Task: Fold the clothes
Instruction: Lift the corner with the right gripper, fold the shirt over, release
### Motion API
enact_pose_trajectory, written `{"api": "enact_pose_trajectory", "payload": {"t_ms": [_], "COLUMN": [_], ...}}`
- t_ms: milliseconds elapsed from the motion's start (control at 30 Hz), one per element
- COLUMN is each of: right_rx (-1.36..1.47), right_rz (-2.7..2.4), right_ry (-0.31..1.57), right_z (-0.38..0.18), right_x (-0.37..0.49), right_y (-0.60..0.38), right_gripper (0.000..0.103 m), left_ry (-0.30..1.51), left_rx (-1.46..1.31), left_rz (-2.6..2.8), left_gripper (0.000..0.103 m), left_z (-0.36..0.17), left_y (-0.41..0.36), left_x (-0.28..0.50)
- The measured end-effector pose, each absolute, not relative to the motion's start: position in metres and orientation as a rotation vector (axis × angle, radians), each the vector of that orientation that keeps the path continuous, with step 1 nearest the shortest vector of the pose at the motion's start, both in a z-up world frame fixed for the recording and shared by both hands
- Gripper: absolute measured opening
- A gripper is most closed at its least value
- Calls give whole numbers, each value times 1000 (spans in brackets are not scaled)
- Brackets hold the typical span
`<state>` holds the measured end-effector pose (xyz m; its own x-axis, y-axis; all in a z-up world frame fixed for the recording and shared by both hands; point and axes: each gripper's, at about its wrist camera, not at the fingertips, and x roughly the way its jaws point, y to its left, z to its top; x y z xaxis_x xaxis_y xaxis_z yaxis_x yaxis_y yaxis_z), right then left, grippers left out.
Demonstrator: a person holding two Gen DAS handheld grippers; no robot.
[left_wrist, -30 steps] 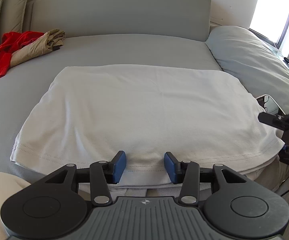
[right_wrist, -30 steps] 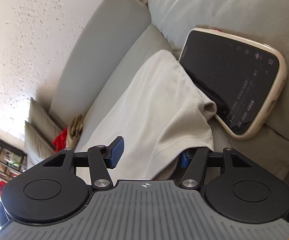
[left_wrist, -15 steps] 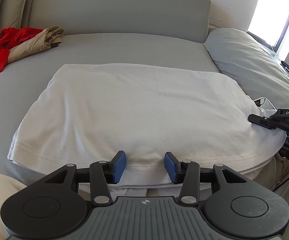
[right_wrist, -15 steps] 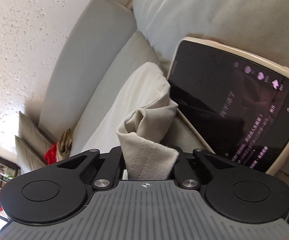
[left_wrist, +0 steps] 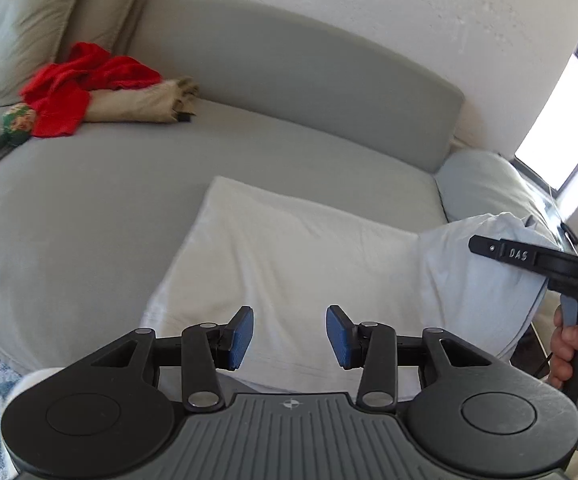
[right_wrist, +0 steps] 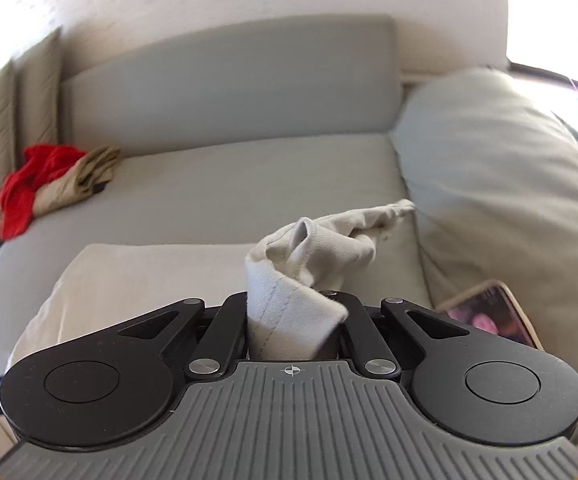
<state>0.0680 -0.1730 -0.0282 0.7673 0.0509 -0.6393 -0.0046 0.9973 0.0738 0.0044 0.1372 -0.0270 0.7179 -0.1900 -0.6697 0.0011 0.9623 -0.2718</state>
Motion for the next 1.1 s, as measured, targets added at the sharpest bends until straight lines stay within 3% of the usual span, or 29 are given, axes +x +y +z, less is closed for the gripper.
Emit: {"api": "enact_pose_trajectory", "payload": {"t_ms": [167, 367, 600, 1100], "right_rx": [-167, -339, -135, -139], "right_rz": [247, 378, 313, 388], "right_ry": [715, 881, 899, 815], "right_z": [-23, -85, -62, -46], "right_x": [90, 93, 106, 98], "right_y": [-49, 51, 40, 75], "right_gripper": [4, 4, 4, 5], "left_ry": [742, 745, 750, 773], "left_rx": [-349, -408, -458, -487], "left_rz": [17, 45, 18, 72], "left_gripper": [40, 41, 42, 42], "left_z": [-18, -18, -23, -29], "left_y": [192, 214, 219, 233], "left_x": [-13, -26, -21, -24]}}
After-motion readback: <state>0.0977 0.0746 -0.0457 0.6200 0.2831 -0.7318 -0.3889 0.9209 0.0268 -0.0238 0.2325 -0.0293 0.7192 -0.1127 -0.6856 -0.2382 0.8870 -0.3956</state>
